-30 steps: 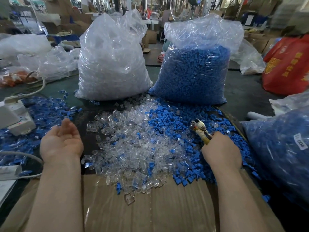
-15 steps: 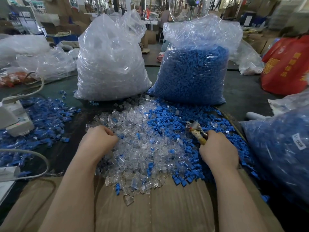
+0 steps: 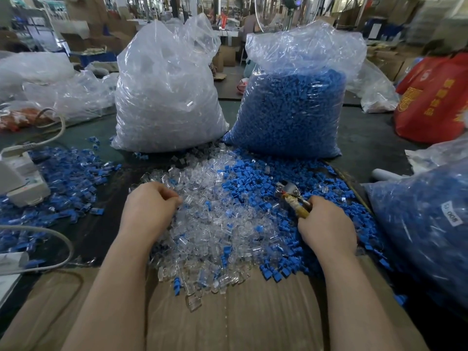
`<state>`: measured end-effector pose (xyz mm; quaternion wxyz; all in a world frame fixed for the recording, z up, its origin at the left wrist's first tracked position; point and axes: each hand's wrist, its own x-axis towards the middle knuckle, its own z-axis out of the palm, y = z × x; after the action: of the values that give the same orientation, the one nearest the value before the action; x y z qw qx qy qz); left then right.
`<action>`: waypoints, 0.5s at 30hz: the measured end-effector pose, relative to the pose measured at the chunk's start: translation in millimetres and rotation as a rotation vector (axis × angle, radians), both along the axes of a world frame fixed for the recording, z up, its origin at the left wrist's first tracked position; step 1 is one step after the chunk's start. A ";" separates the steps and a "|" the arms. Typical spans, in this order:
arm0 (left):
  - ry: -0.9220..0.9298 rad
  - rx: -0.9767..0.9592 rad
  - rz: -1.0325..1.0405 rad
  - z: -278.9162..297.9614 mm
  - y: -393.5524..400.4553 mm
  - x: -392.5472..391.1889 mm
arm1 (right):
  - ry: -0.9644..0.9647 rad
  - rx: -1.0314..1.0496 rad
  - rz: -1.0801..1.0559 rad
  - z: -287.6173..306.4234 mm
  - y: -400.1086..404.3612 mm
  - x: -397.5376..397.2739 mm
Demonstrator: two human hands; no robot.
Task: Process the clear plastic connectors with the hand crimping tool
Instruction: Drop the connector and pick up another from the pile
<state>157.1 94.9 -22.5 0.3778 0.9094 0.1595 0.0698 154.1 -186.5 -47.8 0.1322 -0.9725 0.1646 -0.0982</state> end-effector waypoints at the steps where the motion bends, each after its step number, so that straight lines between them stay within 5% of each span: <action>1: -0.029 -0.064 -0.015 0.8 -2.3 -0.3 | -0.009 0.017 -0.005 0.1 0.1 0.0; 9: -0.163 -0.463 -0.160 7.6 -28.4 -1.1 | -0.164 0.236 0.033 3.4 3.2 5.2; 15: -0.199 -0.564 -0.306 12.7 -56.9 -6.7 | -0.392 0.846 0.317 12.9 27.8 -0.1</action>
<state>150.4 38.0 -9.8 0.6343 0.7712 -0.0035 0.0539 154.0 -158.7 -34.9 0.5572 -0.8099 0.0121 -0.1826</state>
